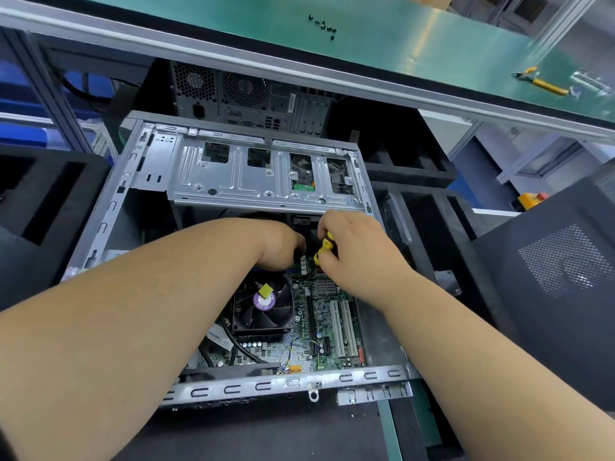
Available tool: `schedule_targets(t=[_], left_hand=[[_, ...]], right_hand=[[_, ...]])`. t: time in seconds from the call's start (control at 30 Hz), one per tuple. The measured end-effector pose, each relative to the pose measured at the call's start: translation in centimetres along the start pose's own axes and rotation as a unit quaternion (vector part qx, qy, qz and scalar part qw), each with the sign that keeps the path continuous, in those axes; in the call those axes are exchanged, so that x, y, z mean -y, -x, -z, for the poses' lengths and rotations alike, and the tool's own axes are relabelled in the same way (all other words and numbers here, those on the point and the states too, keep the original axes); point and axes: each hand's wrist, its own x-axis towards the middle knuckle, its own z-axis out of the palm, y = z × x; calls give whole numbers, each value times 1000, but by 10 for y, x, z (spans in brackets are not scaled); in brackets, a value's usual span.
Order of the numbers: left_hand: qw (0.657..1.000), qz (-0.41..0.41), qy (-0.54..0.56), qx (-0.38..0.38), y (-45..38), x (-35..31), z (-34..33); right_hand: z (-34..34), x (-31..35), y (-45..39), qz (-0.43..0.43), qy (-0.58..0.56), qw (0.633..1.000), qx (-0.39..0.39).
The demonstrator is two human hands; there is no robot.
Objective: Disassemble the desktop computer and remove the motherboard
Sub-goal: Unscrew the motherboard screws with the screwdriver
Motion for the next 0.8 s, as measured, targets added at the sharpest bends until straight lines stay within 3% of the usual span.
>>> schedule_targets(t=[0.2, 0.43, 0.63, 0.8], left_hand=[[999, -12, 9, -35, 2, -2, -2], [999, -2, 7, -49, 6, 0, -6], [1000, -9, 2, -26, 13, -8, -4], [1000, -7, 5, -5, 20, -19, 4]], right_hand=[[-2, 0, -2, -10, 20, 999, -24], [0, -1, 1, -17, -21, 1000, -2], [-2, 0, -1, 11, 46, 999, -20], [-3, 0, 2, 44, 22, 998, -27]])
